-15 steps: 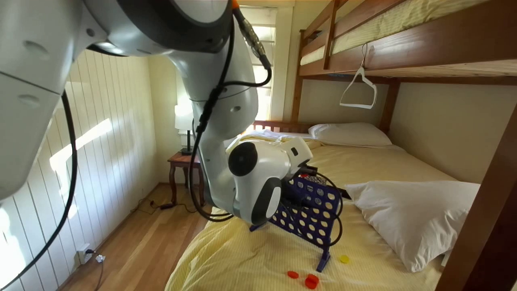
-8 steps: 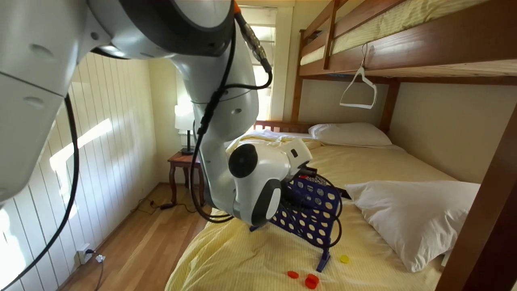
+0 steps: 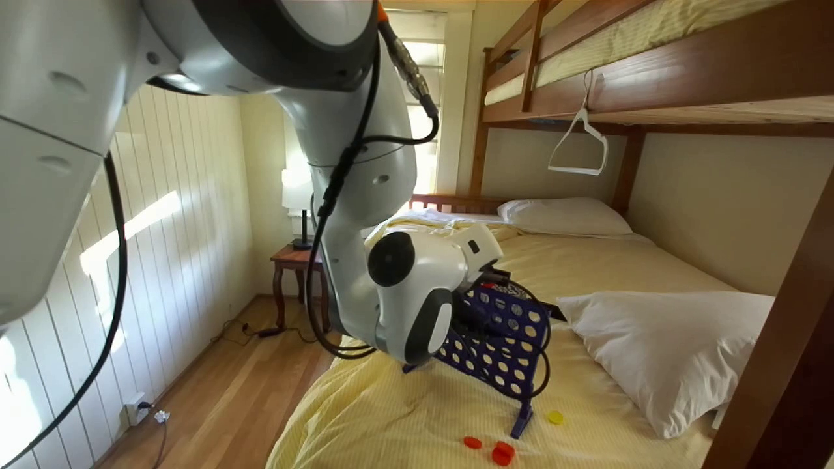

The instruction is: Put one orange chip in the blue gameboard.

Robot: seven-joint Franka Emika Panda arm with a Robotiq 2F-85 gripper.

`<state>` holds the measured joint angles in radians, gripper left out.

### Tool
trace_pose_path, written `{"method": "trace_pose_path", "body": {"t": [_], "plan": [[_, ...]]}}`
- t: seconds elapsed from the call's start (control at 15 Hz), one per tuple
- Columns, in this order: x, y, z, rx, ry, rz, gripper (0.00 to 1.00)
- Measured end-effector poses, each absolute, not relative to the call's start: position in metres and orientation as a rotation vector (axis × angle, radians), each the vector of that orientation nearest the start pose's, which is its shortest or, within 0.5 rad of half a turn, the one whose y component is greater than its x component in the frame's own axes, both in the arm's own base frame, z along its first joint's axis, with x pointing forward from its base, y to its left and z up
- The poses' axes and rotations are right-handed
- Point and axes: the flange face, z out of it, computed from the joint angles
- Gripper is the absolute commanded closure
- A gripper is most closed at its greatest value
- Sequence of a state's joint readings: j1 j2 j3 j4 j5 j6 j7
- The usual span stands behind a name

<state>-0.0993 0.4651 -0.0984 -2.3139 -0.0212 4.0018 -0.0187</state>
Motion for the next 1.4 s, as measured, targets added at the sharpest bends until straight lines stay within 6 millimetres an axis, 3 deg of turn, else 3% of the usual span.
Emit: {"method": "trace_pose_path", "body": {"t": [1.2,1.27,1.33,1.4], "plan": [[0.5499,-0.1006,0.2910,-2.705,0.140,-1.868,0.90],[0.5499,-0.1006,0.2909,-2.706,0.137,-1.868,0.76],[0.5499,-0.1006,0.2909,-2.707,0.136,-1.868,0.43],[0.5499,-0.1006,0.2909,-2.707,0.135,-1.868,0.39]]}}
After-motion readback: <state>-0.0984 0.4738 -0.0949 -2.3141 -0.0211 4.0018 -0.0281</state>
